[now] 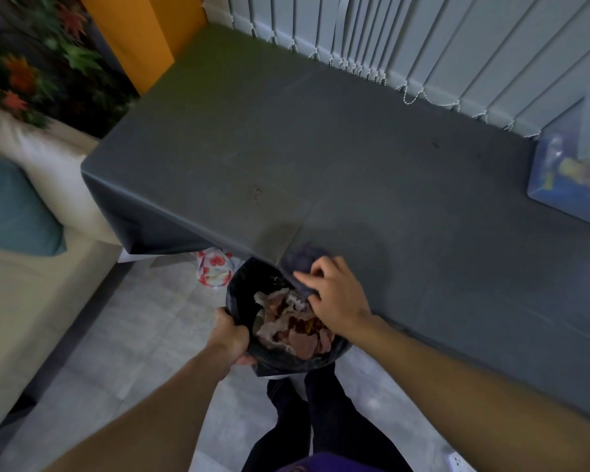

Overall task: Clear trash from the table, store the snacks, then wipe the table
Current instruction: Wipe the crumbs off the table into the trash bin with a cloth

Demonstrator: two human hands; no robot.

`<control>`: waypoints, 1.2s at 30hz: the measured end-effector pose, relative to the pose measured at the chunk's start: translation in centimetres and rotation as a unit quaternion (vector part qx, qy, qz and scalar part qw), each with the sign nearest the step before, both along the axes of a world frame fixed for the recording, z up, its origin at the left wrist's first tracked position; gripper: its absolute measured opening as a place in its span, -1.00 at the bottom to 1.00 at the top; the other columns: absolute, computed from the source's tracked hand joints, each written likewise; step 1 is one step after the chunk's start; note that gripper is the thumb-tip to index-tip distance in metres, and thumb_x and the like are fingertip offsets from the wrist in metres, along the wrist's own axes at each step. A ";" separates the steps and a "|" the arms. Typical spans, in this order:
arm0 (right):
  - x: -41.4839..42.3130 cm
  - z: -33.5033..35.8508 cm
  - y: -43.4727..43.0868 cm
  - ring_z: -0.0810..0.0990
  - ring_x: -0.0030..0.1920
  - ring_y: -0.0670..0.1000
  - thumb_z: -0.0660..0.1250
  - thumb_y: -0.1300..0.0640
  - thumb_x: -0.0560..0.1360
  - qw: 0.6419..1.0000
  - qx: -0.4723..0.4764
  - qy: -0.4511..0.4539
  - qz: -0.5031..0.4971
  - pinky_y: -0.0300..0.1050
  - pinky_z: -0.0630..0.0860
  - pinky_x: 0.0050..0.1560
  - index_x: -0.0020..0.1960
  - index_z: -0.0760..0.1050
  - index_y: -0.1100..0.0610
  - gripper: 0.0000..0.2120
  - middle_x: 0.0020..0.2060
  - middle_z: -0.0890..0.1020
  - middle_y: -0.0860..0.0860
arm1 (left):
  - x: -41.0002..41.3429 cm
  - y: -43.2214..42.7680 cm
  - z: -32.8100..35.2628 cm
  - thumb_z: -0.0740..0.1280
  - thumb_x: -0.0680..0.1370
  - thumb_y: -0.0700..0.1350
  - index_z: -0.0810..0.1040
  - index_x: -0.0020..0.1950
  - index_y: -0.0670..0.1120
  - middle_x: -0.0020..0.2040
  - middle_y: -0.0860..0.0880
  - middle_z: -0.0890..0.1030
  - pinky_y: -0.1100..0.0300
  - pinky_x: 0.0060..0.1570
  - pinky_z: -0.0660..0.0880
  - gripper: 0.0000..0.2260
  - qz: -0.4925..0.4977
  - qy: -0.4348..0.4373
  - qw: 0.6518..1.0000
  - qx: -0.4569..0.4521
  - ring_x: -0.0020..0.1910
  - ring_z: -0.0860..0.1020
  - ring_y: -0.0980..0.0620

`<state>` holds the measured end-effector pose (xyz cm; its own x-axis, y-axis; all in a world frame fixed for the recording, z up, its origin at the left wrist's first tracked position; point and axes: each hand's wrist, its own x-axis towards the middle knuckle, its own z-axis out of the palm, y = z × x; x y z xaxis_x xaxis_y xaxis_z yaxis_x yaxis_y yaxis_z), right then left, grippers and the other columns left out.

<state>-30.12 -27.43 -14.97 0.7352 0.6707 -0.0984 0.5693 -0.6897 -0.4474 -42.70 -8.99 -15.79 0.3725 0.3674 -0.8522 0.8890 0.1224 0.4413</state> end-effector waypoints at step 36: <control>-3.0 -0.4 -0.8 0.61 -0.18 0.14 0.30 0.03 0.51 0.986 0.030 0.162 -0.014 0.01 0.46 -0.25 -0.05 0.46 0.04 -0.90 -0.22 0.61 0.05 | 0.5 0.5 -0.2 0.25 0.57 -0.33 0.28 0.20 -0.08 0.11 -0.23 0.54 -0.28 -0.25 0.65 -0.72 0.007 -0.008 1.000 0.013 -0.09 0.67 -0.31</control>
